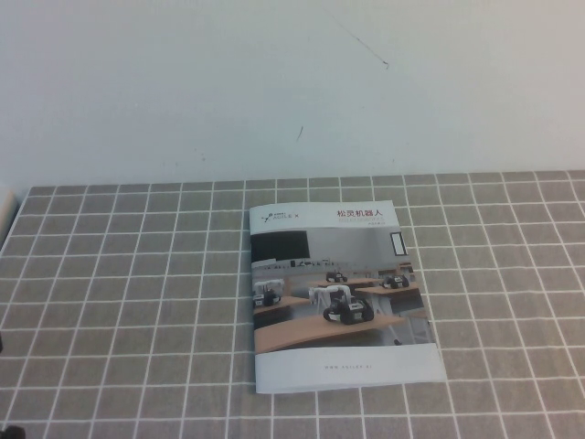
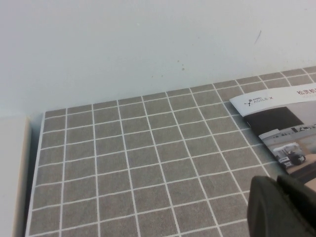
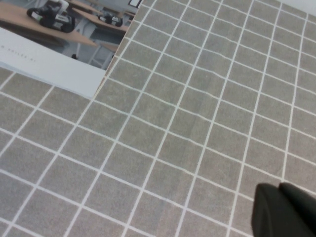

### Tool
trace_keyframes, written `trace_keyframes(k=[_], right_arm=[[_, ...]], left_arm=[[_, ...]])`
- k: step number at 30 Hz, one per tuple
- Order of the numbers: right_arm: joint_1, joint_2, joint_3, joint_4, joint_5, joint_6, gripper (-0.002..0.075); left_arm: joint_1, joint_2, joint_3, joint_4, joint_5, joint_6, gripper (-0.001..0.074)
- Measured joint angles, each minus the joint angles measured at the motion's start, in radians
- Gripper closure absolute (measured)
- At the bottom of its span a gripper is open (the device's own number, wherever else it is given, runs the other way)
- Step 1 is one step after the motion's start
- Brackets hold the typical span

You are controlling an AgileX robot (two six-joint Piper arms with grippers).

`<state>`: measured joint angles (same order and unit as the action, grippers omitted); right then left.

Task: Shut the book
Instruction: 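Close the open booklet and leave it lying on the table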

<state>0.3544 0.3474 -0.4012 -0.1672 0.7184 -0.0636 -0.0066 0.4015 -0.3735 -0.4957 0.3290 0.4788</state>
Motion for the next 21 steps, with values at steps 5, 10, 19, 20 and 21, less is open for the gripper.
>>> trace_keyframes(k=[5, 10, 19, 20, 21], right_arm=[[0.0, 0.0, 0.0, 0.0, -0.004, 0.0, 0.0729], [0.0, 0.0, 0.0, 0.001, -0.004, 0.0, 0.0729], [0.0, 0.0, 0.0, 0.002, -0.004, 0.0, 0.0729], [0.0, 0.0, 0.002, 0.002, -0.004, 0.0, 0.0729], [0.0, 0.0, 0.002, 0.002, -0.004, 0.0, 0.0729]], left_arm=[[0.0, 0.0, 0.0, 0.0, 0.0, 0.0, 0.0738], [0.0, 0.0, 0.0, -0.001, 0.0, 0.0, 0.0738], [-0.007, -0.008, 0.0, -0.004, 0.0, 0.0, 0.0738], [-0.019, -0.02, 0.004, -0.004, -0.005, 0.0, 0.0738], [-0.032, -0.04, 0.016, -0.004, -0.012, 0.0, 0.0738]])
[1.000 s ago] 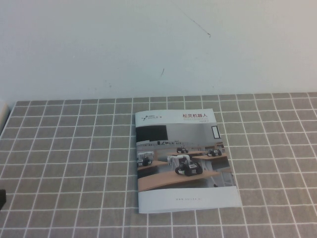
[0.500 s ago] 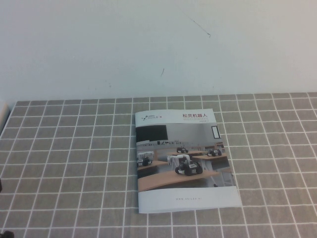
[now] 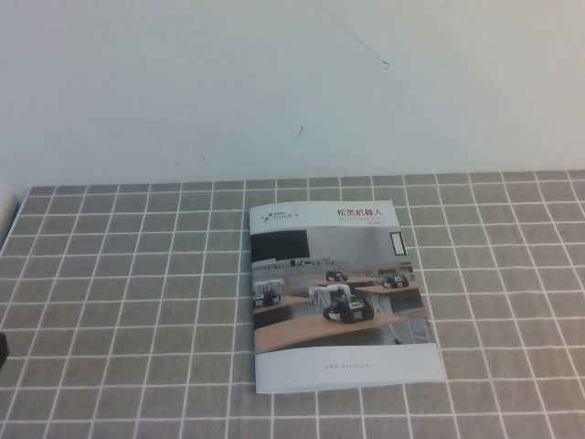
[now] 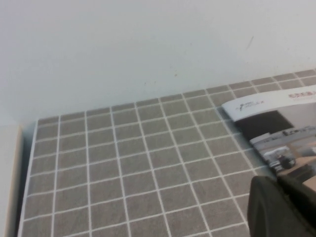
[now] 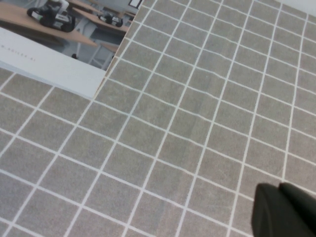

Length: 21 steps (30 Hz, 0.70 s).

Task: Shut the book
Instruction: 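Close the open booklet and leave it lying on the table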

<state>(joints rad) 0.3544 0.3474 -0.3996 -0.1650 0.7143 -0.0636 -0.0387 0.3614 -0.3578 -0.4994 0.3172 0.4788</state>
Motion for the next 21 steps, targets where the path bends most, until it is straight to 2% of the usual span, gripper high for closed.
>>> trace_keyframes(k=[4, 12, 18, 21], right_arm=[[0.0, 0.0, 0.0, 0.0, 0.0, 0.0, 0.0729], [0.0, 0.0, 0.0, 0.0, 0.0, -0.004, 0.0729], [0.0, 0.0, 0.0, 0.0, 0.0, -0.006, 0.0729], [0.0, 0.0, 0.0, 0.0, 0.0, -0.006, 0.0729]], left_arm=[[-0.019, -0.115, 0.077, 0.03, -0.027, 0.0, 0.0738], [-0.019, -0.3, 0.338, 0.173, -0.066, -0.005, 0.0738], [-0.019, -0.368, 0.379, 0.346, -0.008, -0.316, 0.0738], [-0.019, -0.372, 0.377, 0.374, -0.003, -0.398, 0.0738]])
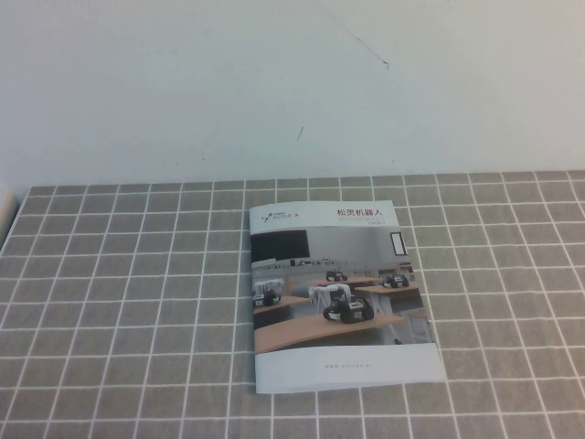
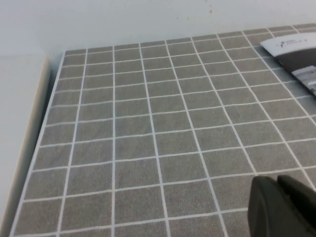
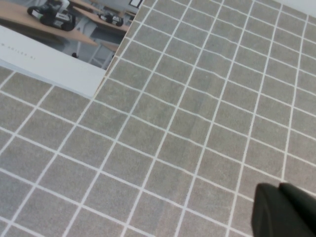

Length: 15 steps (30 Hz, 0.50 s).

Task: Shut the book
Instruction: 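Close the open booklet and leave it lying on the table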

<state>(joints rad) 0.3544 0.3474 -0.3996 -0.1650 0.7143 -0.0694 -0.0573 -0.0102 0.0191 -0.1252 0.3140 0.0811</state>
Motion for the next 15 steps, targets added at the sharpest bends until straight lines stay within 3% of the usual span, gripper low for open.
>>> trace_keyframes(k=[15], right_arm=[[0.0, 0.0, 0.0, 0.0, 0.0, -0.002, 0.0729]], left_arm=[[-0.011, -0.002, 0.0, 0.02, 0.006, -0.126, 0.0738]])
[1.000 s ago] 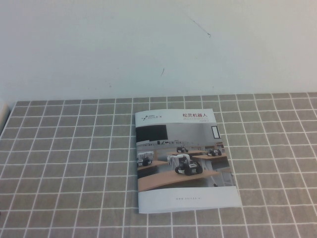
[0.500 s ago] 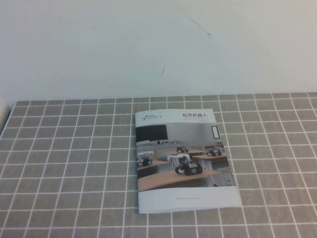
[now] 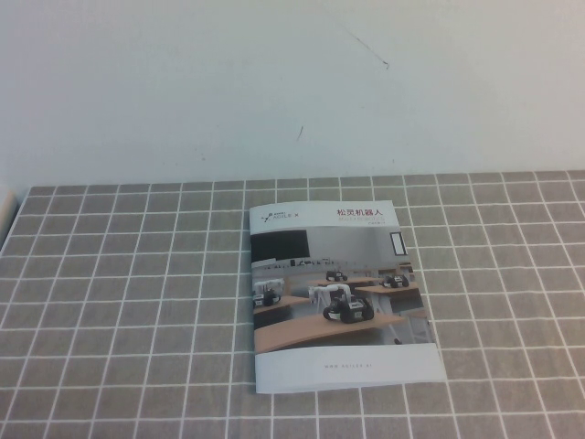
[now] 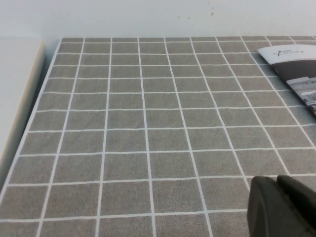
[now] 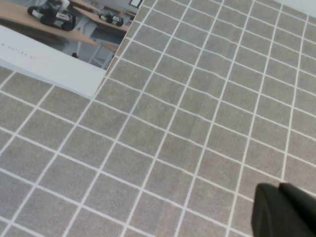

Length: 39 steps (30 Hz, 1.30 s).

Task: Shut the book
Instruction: 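Close the open booklet and leave it lying on the table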

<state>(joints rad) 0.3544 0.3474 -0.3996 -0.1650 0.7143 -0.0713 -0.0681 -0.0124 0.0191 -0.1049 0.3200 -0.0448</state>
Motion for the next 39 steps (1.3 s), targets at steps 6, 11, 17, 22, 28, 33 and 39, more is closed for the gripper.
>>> trace_keyframes(k=[6, 11, 17, 22, 28, 33, 39], right_arm=[[0.0, 0.0, 0.0, 0.0, 0.0, 0.0, 0.0729], [0.0, 0.0, 0.0, 0.0, 0.0, 0.0, 0.0729], [0.0, 0.0, 0.0, 0.0, 0.0, 0.0, 0.0729], [0.0, 0.0, 0.0, 0.0, 0.0, 0.0, 0.0729], [0.0, -0.002, 0.0, 0.0, 0.0, 0.0, 0.0729], [-0.077, -0.077, 0.004, 0.012, -0.02, -0.004, 0.0729], [-0.296, -0.188, 0.135, 0.045, -0.21, -0.003, 0.0729]], left_arm=[[0.0, 0.0, -0.002, 0.019, 0.005, -0.027, 0.0738], [0.0, 0.0, -0.002, 0.023, 0.006, -0.028, 0.0738], [0.0, 0.0, -0.003, 0.027, 0.009, -0.028, 0.0738], [0.0, 0.0, -0.003, 0.027, 0.009, -0.033, 0.0738], [0.0, 0.0, -0.003, 0.027, 0.009, -0.033, 0.0738], [0.0, 0.0, -0.003, 0.027, 0.009, -0.033, 0.0738], [0.0, 0.0, -0.003, 0.029, 0.01, -0.033, 0.0738]])
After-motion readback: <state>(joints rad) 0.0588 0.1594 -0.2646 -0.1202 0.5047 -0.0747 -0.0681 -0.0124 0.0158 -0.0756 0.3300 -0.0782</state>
